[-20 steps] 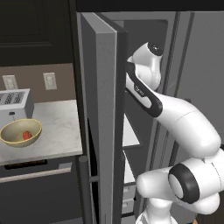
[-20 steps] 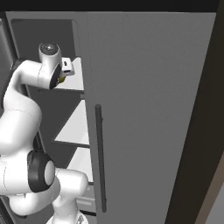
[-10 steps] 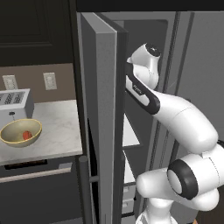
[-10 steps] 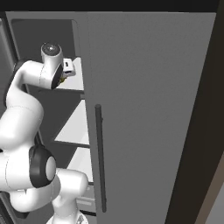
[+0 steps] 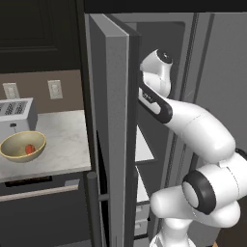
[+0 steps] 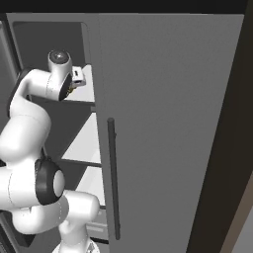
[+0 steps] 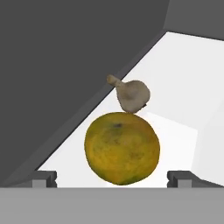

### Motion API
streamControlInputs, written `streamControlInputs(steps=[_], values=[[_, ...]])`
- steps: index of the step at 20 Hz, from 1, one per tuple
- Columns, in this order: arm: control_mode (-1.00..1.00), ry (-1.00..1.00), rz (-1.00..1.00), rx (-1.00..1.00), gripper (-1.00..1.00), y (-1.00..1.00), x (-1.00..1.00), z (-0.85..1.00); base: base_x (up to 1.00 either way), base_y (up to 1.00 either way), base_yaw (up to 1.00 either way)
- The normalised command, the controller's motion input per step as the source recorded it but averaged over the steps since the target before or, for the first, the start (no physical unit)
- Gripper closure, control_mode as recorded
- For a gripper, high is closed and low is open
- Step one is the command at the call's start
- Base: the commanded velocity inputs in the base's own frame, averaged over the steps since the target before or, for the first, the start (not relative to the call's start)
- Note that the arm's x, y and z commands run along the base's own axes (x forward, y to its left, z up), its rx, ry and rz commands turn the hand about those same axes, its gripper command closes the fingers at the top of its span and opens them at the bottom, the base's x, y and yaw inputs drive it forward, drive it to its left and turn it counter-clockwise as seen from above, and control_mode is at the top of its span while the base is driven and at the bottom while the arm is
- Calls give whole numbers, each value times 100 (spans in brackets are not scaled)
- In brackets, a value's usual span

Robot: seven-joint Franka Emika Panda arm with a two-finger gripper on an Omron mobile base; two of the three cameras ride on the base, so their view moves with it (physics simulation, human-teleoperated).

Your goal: Take the sweet potato, orange, and garlic from the freezer and place them in the bowl on the counter.

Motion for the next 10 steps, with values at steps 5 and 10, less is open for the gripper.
streamControlInputs(steps=[5,10], values=[[-100,0,0,0,-100,2,19,0,0,0,0],[-100,0,0,0,-100,6,9,-9,0,0,0]])
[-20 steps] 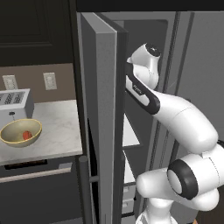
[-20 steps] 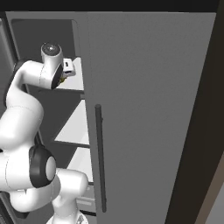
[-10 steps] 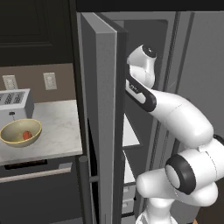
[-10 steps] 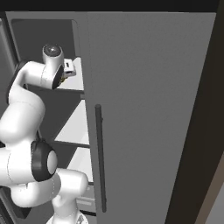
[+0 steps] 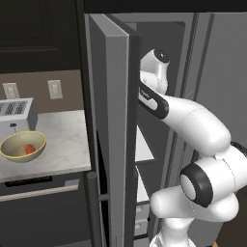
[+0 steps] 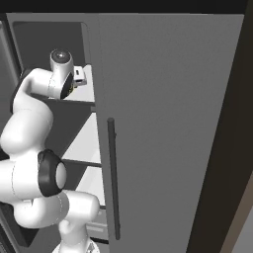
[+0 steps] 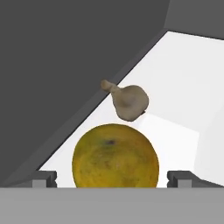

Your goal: Take the sweet potato, orange, and garlic from the freezer and place them in the bowl on the counter.

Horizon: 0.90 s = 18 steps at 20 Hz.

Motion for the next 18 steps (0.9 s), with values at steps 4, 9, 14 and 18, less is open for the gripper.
streamControlInputs(steps=[4,9,14,18], values=[[-100,0,0,0,-100,8,3,-15,0,0,0],[-100,0,0,0,-100,7,5,-12,0,0,0],[-100,0,0,0,100,5,8,-14,0,0,0],[-100,0,0,0,100,0,6,-1,0,0,0]])
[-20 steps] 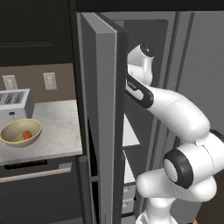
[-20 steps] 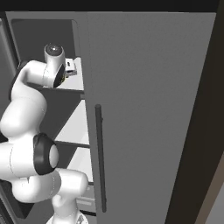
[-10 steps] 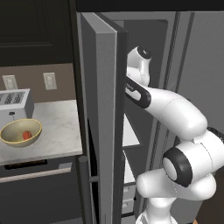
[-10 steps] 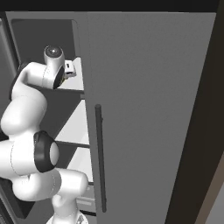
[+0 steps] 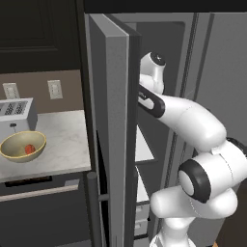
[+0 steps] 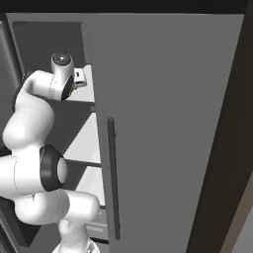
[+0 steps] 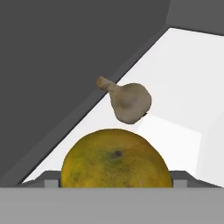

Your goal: Take the sweet potato, orange, and garlic from the freezer and place them in the bowl on the counter.

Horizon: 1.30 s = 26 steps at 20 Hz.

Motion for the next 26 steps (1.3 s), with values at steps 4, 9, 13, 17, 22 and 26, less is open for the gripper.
streamControlInputs(steps=[4,9,13,17,22,26], values=[[-100,0,0,0,100,0,0,0,0,0,0],[-100,-1,0,0,100,-2,-18,10,0,0,0],[-100,-4,-3,0,100,-18,-68,23,0,0,0],[-100,-1,-4,0,100,-21,-64,22,0,0,0],[-100,0,-7,0,100,-19,-62,24,0,0,0],[-100,0,-11,0,100,-17,-66,39,0,0,0]])
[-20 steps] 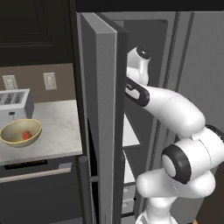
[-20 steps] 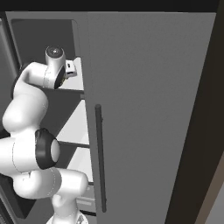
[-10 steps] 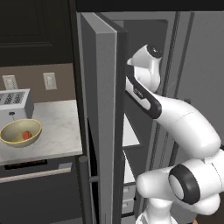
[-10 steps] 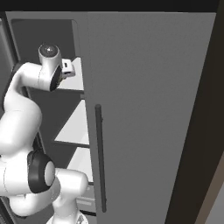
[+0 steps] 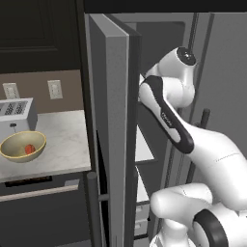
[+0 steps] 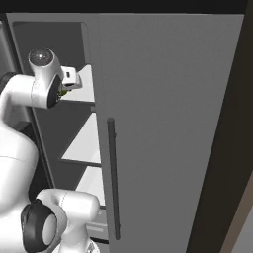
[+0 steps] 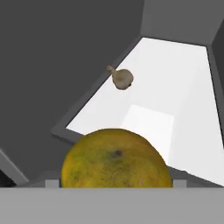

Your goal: Take the sweet potato, orange, and garlic from the freezer and place them in the bowl on the counter.

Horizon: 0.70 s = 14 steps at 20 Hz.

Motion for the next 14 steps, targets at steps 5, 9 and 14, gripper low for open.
streamControlInputs(steps=[5,9,14], values=[[-100,0,-16,0,100,-8,-61,35,0,0,0],[-100,0,-16,0,100,-11,-58,25,0,0,0],[-100,0,-11,0,100,-32,-80,3,0,0,0]])
